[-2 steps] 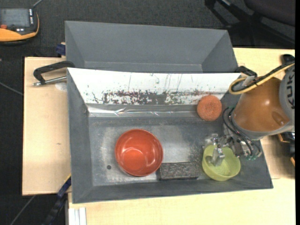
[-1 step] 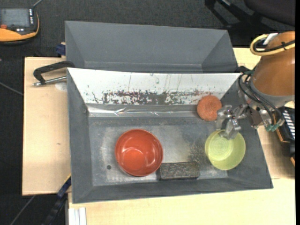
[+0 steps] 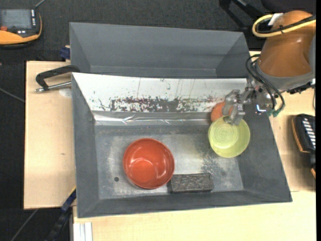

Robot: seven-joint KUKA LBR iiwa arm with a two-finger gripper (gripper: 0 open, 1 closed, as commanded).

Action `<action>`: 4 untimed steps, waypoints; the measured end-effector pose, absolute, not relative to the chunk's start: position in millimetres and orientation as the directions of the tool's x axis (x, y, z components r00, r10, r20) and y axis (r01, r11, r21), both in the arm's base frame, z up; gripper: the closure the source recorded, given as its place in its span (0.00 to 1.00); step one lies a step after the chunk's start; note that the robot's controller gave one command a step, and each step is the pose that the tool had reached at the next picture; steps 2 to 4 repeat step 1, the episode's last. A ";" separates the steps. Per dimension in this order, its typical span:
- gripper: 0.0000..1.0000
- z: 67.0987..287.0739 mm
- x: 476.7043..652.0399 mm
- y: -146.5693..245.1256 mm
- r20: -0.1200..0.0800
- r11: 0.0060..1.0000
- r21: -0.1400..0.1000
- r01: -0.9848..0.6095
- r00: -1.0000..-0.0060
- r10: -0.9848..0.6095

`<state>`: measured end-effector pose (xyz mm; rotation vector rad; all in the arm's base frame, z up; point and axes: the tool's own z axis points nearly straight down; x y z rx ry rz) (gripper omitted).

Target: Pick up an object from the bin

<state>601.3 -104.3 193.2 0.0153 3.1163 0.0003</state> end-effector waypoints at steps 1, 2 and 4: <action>1.00 234.2 578.4 -102.6 -0.035 0.993 0.004 0.117 -0.992 0.117; 1.00 234.2 578.4 -102.6 -0.035 0.993 0.004 0.117 -0.992 0.117; 1.00 234.2 578.4 -102.6 -0.035 0.993 0.004 0.117 -0.992 0.117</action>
Offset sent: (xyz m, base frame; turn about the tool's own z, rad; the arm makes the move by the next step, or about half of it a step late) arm -0.0245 0.0014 0.0379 0.1080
